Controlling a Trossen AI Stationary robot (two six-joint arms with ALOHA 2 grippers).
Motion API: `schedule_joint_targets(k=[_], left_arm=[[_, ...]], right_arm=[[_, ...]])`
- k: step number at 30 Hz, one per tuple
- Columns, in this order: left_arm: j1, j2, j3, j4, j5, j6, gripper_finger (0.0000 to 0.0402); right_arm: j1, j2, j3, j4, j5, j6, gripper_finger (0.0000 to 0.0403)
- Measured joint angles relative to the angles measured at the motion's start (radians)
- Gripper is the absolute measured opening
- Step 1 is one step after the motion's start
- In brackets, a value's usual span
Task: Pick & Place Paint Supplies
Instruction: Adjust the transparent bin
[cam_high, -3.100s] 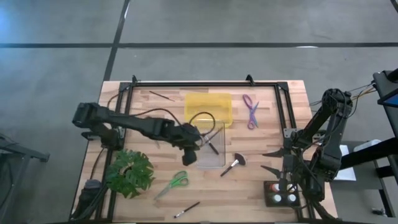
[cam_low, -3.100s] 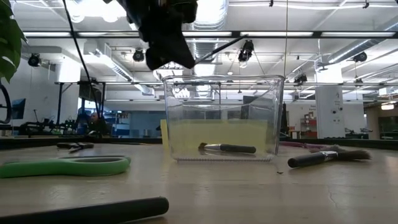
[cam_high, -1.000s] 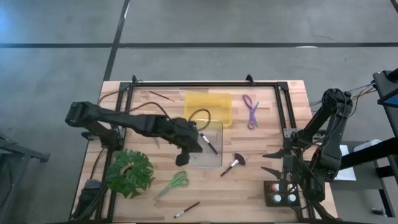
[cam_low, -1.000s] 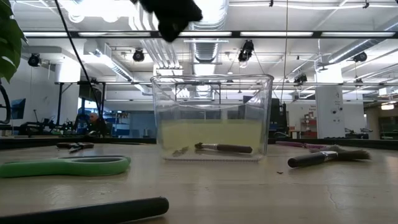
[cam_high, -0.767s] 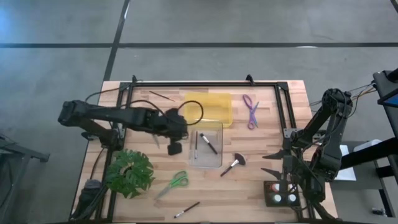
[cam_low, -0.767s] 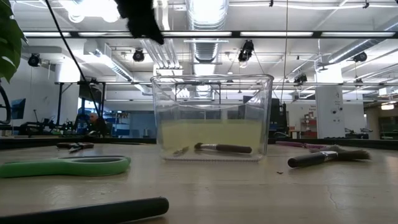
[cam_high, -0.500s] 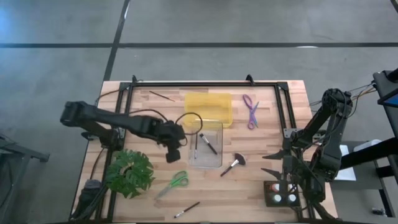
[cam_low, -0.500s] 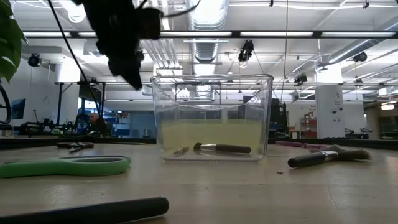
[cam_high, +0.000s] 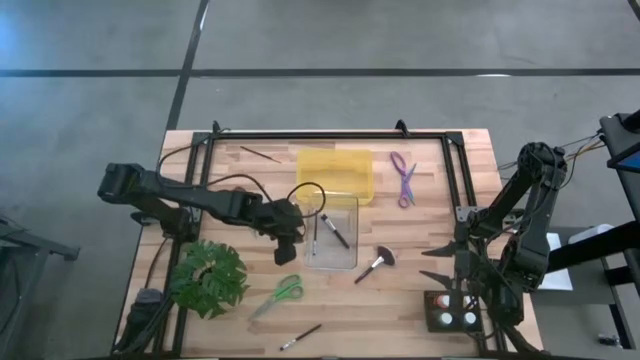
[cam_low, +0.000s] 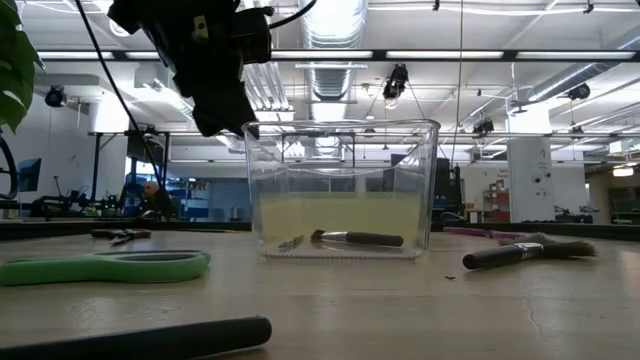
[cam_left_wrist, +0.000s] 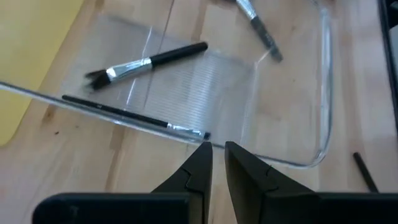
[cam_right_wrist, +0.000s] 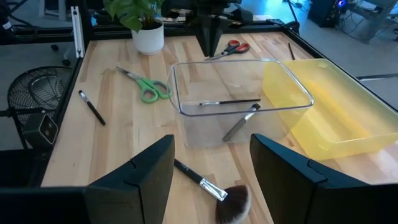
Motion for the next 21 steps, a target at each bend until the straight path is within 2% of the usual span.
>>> schedule_joint_targets(k=[6, 15, 21], left_arm=[[0.000, 0.000, 0.001, 0.035, 0.000, 0.016, 0.0056], [0.002, 0.000, -0.002, -0.052, 0.000, 0.016, 0.0055], [0.002, 0.019, -0.001, -0.003, 0.000, 0.016, 0.0055]], right_arm=[[0.000, 0.000, 0.000, 0.000, 0.000, 0.000, 0.0209], [0.000, 0.000, 0.000, 0.005, 0.000, -0.003, 0.0209], [0.000, 0.000, 0.000, 0.010, 0.000, -0.007, 0.0209]])
